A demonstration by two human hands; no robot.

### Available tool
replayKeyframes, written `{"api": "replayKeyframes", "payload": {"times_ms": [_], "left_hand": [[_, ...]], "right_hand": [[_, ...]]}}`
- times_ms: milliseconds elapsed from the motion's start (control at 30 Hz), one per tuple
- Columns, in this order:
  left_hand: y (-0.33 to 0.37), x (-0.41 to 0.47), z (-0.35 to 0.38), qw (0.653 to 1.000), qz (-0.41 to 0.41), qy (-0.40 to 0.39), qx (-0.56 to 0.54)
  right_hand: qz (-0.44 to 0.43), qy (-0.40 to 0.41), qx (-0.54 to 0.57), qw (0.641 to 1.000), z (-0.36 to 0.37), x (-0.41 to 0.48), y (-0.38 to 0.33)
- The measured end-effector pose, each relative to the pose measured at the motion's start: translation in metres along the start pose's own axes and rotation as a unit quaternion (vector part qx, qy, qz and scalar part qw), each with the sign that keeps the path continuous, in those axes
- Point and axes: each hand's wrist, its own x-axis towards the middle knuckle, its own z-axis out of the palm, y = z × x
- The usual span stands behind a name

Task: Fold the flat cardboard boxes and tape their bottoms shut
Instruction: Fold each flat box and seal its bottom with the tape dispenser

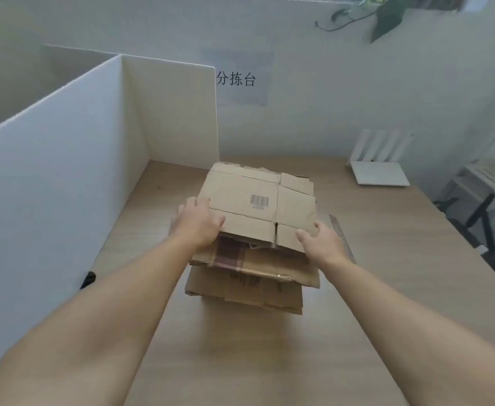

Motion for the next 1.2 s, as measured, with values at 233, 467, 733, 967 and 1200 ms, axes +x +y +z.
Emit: {"api": "replayKeyframes", "payload": {"times_ms": [233,467,733,967,1200], "left_hand": [[-0.014,0.008,0.022,0.994,-0.07,0.034,-0.074],[-0.015,-0.045,0.013,0.977,-0.119,0.024,-0.178],[-0.017,-0.172,0.03,0.892,-0.089,0.068,-0.437],[-0.01,-0.278,0.072,0.872,-0.061,0.023,-0.486],[-0.017,-0.36,0.103,0.902,-0.052,-0.02,-0.428]], "right_hand": [[0.11,0.071,0.119,0.984,0.015,0.028,0.013],[0.041,0.008,0.203,0.978,0.004,0.0,0.057],[-0.051,-0.092,0.31,0.945,-0.036,-0.091,0.107],[-0.108,-0.144,0.291,0.94,-0.043,-0.166,0.168],[-0.116,-0.15,0.336,0.922,-0.047,-0.219,0.208]]}}
